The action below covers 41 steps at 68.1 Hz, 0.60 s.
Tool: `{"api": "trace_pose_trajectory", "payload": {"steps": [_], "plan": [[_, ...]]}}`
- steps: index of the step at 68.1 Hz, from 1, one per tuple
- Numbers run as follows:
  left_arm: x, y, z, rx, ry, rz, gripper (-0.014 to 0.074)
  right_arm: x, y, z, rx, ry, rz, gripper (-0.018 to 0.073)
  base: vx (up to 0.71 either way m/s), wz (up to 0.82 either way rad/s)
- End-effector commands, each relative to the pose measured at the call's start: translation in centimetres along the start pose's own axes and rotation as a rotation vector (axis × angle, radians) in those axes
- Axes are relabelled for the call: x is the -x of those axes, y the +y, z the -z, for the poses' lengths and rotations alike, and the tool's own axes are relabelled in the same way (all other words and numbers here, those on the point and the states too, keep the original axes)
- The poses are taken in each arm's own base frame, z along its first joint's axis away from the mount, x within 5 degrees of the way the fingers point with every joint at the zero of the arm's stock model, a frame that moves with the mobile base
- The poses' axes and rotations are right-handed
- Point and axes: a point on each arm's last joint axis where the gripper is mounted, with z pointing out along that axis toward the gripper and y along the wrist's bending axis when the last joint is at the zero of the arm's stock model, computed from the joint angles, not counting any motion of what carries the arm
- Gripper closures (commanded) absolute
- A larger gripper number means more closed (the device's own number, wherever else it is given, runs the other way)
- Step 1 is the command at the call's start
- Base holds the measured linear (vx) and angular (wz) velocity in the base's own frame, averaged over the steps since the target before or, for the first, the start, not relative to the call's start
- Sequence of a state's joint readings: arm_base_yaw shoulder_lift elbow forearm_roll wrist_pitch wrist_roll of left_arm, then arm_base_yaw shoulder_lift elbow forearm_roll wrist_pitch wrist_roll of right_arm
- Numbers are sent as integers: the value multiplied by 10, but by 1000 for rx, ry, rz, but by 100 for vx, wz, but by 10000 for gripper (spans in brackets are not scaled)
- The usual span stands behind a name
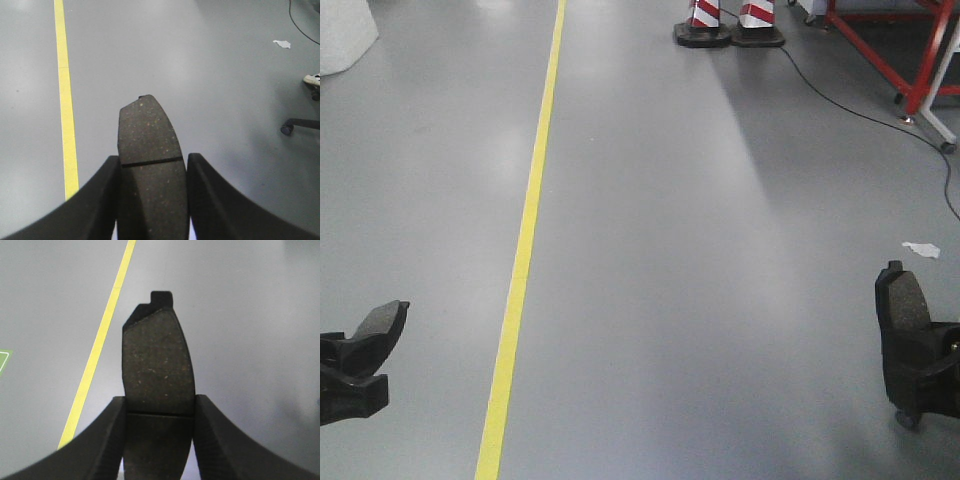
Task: Move and align brake pads A on conveyor
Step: 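Drive forward along the yellow floor line carrying both brake pads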
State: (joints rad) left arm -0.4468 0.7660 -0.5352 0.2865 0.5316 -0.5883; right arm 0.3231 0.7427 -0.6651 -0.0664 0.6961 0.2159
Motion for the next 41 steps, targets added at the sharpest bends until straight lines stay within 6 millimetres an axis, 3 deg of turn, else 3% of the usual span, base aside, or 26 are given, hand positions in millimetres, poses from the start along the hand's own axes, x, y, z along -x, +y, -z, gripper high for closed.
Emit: {"api": "trace_pose_trajectory", "payload": {"steps": [1,41], "plan": [[14,-6,6,-52,-94,-4,482,15,2,7,18,-114,9,535,24,12],[14,-6,6,-52,-94,-4,482,15,2,7,18,-114,9,535,36,3]]}}
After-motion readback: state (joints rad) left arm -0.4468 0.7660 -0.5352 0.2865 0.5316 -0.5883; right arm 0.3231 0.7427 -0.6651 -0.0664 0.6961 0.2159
